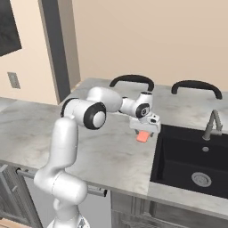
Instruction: Locate and retrieve the bar soap and soap dispenser from the cabinet. Place them next to the sink.
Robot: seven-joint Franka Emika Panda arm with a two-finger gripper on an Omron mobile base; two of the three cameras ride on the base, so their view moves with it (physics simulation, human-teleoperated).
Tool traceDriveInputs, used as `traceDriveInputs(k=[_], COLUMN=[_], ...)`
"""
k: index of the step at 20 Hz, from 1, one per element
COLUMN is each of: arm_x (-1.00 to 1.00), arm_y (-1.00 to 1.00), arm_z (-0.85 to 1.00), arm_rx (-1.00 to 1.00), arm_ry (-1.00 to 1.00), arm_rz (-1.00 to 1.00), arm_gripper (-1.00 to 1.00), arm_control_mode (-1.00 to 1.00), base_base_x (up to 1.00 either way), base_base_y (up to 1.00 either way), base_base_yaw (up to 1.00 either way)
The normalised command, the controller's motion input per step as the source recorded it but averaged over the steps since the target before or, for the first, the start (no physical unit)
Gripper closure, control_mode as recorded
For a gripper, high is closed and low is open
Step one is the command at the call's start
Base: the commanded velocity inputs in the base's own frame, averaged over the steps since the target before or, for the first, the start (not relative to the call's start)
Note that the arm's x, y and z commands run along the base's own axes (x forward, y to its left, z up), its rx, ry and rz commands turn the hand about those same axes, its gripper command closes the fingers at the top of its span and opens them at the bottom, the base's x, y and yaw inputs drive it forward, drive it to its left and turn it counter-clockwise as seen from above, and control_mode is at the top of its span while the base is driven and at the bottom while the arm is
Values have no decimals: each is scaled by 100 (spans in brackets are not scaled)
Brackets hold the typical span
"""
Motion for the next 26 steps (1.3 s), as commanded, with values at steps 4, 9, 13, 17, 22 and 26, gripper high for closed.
traceDriveInputs(k=[4,9,13,17,22,26], arm_x=[-41,-67,-81,-68,-85,-97], arm_y=[1,18,29,31,56,69], arm_z=[73,39,27,54,49,30], arm_rx=[0,11,4,-3,-4,-12], arm_ry=[-18,-26,-20,-11,-7,-4], arm_rz=[1,0,0,4,8,5], arm_gripper=[-100,-100,-100,-100,-100,-100], arm_control_mode=[-100,-100,-100,-100,-100,-100], base_base_x=[0,0,0,0,0,0], base_base_y=[0,0,0,0,0,0], base_base_yaw=[0,0,0,0,0,0])
